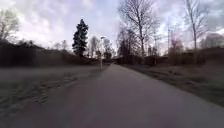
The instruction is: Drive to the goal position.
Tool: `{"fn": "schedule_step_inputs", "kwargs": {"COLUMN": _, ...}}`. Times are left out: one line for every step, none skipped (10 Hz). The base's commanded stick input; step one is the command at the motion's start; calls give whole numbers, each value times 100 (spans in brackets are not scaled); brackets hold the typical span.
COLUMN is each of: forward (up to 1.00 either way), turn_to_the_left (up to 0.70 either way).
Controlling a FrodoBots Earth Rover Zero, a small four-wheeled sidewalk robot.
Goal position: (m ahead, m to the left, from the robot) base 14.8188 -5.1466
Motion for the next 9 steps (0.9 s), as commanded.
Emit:
{"fn": "schedule_step_inputs", "kwargs": {"forward": 100, "turn_to_the_left": -10}}
{"fn": "schedule_step_inputs", "kwargs": {"forward": 100, "turn_to_the_left": -6}}
{"fn": "schedule_step_inputs", "kwargs": {"forward": 100, "turn_to_the_left": -1}}
{"fn": "schedule_step_inputs", "kwargs": {"forward": 100, "turn_to_the_left": 1}}
{"fn": "schedule_step_inputs", "kwargs": {"forward": 100, "turn_to_the_left": 1}}
{"fn": "schedule_step_inputs", "kwargs": {"forward": 100, "turn_to_the_left": 1}}
{"fn": "schedule_step_inputs", "kwargs": {"forward": 100, "turn_to_the_left": -1}}
{"fn": "schedule_step_inputs", "kwargs": {"forward": 100, "turn_to_the_left": -15}}
{"fn": "schedule_step_inputs", "kwargs": {"forward": 100, "turn_to_the_left": -17}}
